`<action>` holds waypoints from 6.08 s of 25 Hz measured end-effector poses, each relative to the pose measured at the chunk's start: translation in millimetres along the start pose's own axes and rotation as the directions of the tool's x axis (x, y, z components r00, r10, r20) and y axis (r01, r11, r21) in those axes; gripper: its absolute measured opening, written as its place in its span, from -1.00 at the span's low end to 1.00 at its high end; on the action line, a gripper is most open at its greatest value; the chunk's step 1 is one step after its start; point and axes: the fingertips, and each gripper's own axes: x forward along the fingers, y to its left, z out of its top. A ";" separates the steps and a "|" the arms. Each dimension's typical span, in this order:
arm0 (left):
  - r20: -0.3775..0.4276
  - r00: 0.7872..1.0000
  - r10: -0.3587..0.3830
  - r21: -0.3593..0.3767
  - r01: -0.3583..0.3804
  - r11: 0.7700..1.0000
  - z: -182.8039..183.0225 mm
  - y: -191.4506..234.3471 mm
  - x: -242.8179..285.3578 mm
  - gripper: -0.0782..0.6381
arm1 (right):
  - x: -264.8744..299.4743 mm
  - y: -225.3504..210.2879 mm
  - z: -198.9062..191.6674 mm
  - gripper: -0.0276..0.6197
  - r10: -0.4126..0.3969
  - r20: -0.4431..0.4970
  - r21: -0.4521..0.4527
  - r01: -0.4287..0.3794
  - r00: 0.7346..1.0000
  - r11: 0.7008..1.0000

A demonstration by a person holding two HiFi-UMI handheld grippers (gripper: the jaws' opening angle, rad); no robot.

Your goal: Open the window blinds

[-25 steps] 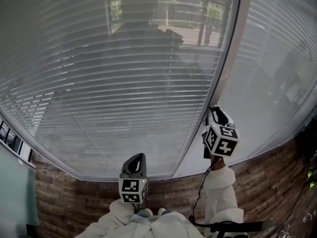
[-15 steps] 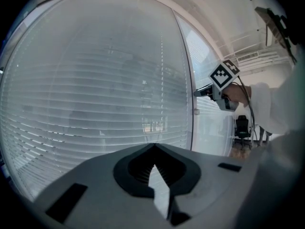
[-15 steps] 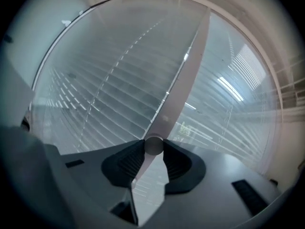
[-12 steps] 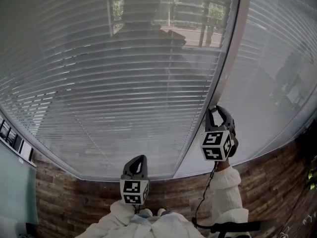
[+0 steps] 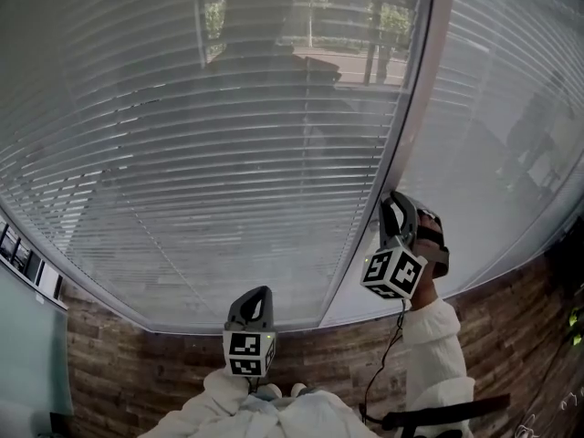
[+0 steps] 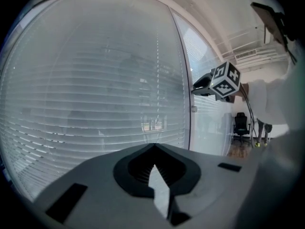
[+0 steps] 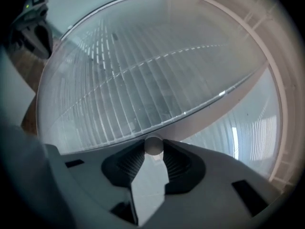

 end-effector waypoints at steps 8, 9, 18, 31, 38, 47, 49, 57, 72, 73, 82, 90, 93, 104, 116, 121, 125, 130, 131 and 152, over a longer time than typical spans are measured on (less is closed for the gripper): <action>0.002 1.000 -0.011 0.017 0.011 1.000 0.9 -8.5 3.0 -0.78 | -0.3 4.5 -1.4 -0.51 -0.037 0.011 -0.379 0.039 0.999 0.925; 0.002 1.000 -0.011 0.018 0.011 1.000 0.8 -9.2 3.0 -0.78 | -0.5 4.6 -1.8 -0.51 -0.043 0.014 -0.422 0.045 0.999 0.906; -0.008 1.000 -0.001 0.024 0.001 1.000 -2.7 -7.6 -0.1 -0.78 | -2.2 10.7 -4.8 -0.51 -0.064 0.044 -0.715 0.077 0.997 0.695; -0.020 1.000 -0.020 0.024 0.021 1.000 -8.7 -16.6 2.8 -0.78 | -6.9 4.6 -3.1 -0.51 -0.030 0.100 -0.282 0.057 0.995 0.958; -0.039 0.999 -0.012 0.008 0.012 1.000 -15.1 -7.5 3.9 -0.78 | -8.0 0.3 -27.2 -0.27 0.102 0.280 0.960 -0.279 0.955 -0.026; -0.041 0.999 -0.028 0.001 0.028 1.000 -17.7 -7.1 2.7 -0.78 | -5.4 5.0 -26.6 -0.38 0.008 0.339 0.605 -0.211 0.941 -0.767; -0.041 0.999 -0.030 -0.003 0.030 1.000 -19.8 -5.8 3.0 -0.78 | -5.5 4.5 -26.2 -0.40 -0.005 0.343 0.572 -0.213 0.939 -0.792; -0.042 0.998 -0.042 -0.009 0.042 0.999 -21.9 -4.8 2.7 -0.78 | -0.5 -5.7 -21.5 -0.39 -0.027 0.308 0.514 -0.190 0.951 -0.837; -0.055 0.998 -0.024 -0.016 0.023 1.000 -38.2 13.1 -14.8 -0.78 | -6.7 -7.4 -9.0 -0.52 0.138 0.249 0.964 -0.232 0.959 -0.127; -0.054 0.998 -0.027 -0.013 0.027 1.000 -38.4 11.8 -15.1 -0.78 | -7.0 -6.6 -9.0 -0.52 0.149 0.227 0.974 -0.222 0.963 -0.045; -0.060 0.998 -0.025 -0.005 0.025 1.000 -40.8 14.6 -15.3 -0.78 | -8.5 -5.0 -6.0 -0.52 0.140 0.044 0.816 -0.117 0.989 0.567; -0.068 0.998 -0.019 -0.002 0.019 1.000 -43.3 16.7 -14.2 -0.78 | -8.6 -4.7 0.8 -0.52 0.099 -0.008 0.612 -0.074 0.995 0.788; -0.067 0.998 -0.017 -0.001 0.017 1.000 -43.5 17.3 -14.0 -0.78 | -9.3 -4.2 1.9 -0.52 0.087 -0.026 0.506 -0.062 0.996 0.860; -0.075 0.997 -0.017 0.004 0.017 1.000 -42.4 15.0 -12.5 -0.78 | -9.7 0.9 5.3 -0.52 0.047 -0.037 0.130 -0.042 0.998 0.991; -0.060 0.998 0.017 0.008 -0.016 1.000 -39.4 17.6 -15.3 -0.78 | -12.0 8.3 4.9 -0.52 0.004 -0.014 -0.248 -0.008 1.000 0.969; -0.055 0.998 0.037 0.011 -0.037 0.999 -40.6 21.6 -18.3 -0.78 | -13.1 9.5 5.6 -0.52 -0.015 0.007 -0.383 0.017 1.000 0.924; -0.069 0.997 0.044 0.009 -0.044 0.999 -41.8 21.1 -20.5 -0.78 | -13.2 13.8 3.5 -0.52 -0.004 0.012 -0.470 0.009 1.000 0.883; -0.065 0.997 0.044 0.014 -0.044 0.999 -41.3 18.5 -20.7 -0.78 | -13.8 15.0 2.9 -0.52 -0.023 0.026 -0.606 0.034 0.999 0.794; -0.065 0.997 0.045 0.015 -0.044 0.999 -41.9 18.0 -20.6 -0.78 | -14.0 15.0 3.3 -0.52 -0.023 0.035 -0.602 0.039 0.999 0.798; -0.084 0.996 0.011 0.001 -0.010 1.000 -45.4 0.9 -6.6 -0.78 | -6.5 -2.5 -9.9 -0.50 0.082 0.264 0.960 -0.253 0.961 -0.121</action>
